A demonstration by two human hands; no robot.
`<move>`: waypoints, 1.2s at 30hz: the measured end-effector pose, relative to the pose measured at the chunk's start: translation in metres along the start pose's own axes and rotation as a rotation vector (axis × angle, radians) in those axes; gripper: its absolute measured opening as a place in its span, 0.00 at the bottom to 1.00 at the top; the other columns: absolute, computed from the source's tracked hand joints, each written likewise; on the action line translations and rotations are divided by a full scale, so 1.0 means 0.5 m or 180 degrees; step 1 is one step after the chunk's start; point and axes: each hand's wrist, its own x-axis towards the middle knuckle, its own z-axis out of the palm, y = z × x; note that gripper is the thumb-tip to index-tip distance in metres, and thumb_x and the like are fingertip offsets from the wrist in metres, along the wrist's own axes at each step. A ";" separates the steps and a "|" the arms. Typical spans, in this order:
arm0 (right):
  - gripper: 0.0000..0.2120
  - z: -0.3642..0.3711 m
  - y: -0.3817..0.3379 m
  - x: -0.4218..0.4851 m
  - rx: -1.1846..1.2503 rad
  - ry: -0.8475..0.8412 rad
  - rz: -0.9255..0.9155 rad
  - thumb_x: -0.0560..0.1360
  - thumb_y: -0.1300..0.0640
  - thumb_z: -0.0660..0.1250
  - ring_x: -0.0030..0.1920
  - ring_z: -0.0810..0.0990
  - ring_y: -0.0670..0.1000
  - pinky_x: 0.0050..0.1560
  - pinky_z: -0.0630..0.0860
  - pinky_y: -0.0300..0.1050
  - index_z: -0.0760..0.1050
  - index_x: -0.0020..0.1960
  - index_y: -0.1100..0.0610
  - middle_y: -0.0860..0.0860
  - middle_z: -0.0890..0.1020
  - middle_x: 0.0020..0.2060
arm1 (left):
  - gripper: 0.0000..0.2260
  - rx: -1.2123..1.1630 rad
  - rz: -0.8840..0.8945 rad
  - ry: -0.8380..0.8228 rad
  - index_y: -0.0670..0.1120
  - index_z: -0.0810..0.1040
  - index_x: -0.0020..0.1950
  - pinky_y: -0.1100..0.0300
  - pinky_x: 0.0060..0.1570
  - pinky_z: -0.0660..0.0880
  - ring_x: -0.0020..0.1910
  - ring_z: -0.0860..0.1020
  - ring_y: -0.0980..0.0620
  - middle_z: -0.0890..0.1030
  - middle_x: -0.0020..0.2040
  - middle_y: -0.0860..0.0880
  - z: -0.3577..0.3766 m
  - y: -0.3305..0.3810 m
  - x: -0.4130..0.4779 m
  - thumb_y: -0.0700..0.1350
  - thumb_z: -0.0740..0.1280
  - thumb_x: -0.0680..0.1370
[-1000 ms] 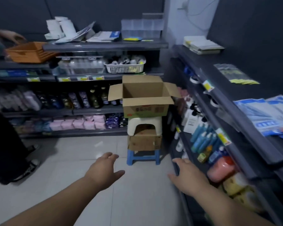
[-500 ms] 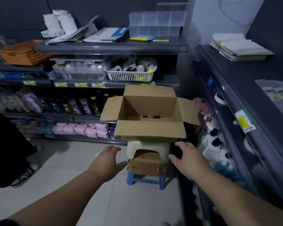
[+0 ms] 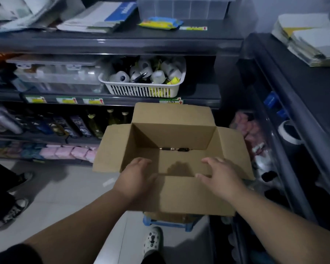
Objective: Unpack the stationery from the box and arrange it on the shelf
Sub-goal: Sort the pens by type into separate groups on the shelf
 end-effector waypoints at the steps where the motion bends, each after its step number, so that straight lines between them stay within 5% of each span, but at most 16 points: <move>1: 0.25 0.004 -0.001 0.024 -0.0021 -0.0068 0.0051 0.74 0.44 0.68 0.65 0.71 0.52 0.61 0.72 0.47 0.68 0.69 0.48 0.50 0.70 0.68 | 0.24 -0.0006 0.0051 -0.0057 0.49 0.68 0.71 0.63 0.61 0.67 0.64 0.72 0.53 0.69 0.69 0.51 0.002 -0.004 0.032 0.54 0.66 0.77; 8: 0.33 0.040 -0.009 0.185 -0.0076 -0.0790 0.0212 0.67 0.49 0.77 0.63 0.73 0.49 0.63 0.70 0.41 0.70 0.68 0.48 0.48 0.75 0.64 | 0.25 0.0279 0.0242 -0.1017 0.47 0.68 0.71 0.62 0.65 0.64 0.67 0.69 0.50 0.69 0.70 0.46 0.032 -0.033 0.229 0.52 0.68 0.75; 17: 0.44 0.123 0.021 0.297 -0.1059 -0.1867 0.0142 0.62 0.44 0.79 0.67 0.70 0.53 0.63 0.71 0.46 0.63 0.73 0.48 0.51 0.69 0.68 | 0.32 0.0970 0.0272 -0.2681 0.48 0.68 0.68 0.57 0.53 0.72 0.61 0.74 0.46 0.74 0.65 0.46 0.158 -0.040 0.319 0.54 0.75 0.69; 25: 0.41 0.175 0.031 0.320 -0.1268 -0.2005 -0.0185 0.60 0.40 0.78 0.61 0.73 0.55 0.53 0.72 0.44 0.67 0.67 0.53 0.53 0.70 0.63 | 0.28 0.1763 0.1233 -0.2192 0.49 0.69 0.63 0.58 0.47 0.69 0.58 0.75 0.46 0.75 0.62 0.47 0.202 -0.056 0.333 0.55 0.74 0.68; 31: 0.30 0.193 0.025 0.325 -0.1523 -0.2061 -0.0480 0.68 0.46 0.74 0.61 0.76 0.54 0.52 0.73 0.44 0.68 0.67 0.50 0.52 0.76 0.62 | 0.17 0.1381 0.0728 -0.1590 0.52 0.72 0.59 0.56 0.49 0.72 0.57 0.76 0.46 0.77 0.59 0.48 0.206 -0.068 0.364 0.56 0.68 0.73; 36: 0.19 0.193 0.034 0.345 -0.1639 -0.1729 -0.0345 0.77 0.54 0.64 0.61 0.76 0.56 0.54 0.74 0.46 0.68 0.67 0.53 0.54 0.75 0.62 | 0.23 0.1244 0.0691 -0.1594 0.49 0.70 0.64 0.52 0.56 0.72 0.63 0.71 0.45 0.70 0.65 0.46 0.210 -0.079 0.372 0.57 0.69 0.73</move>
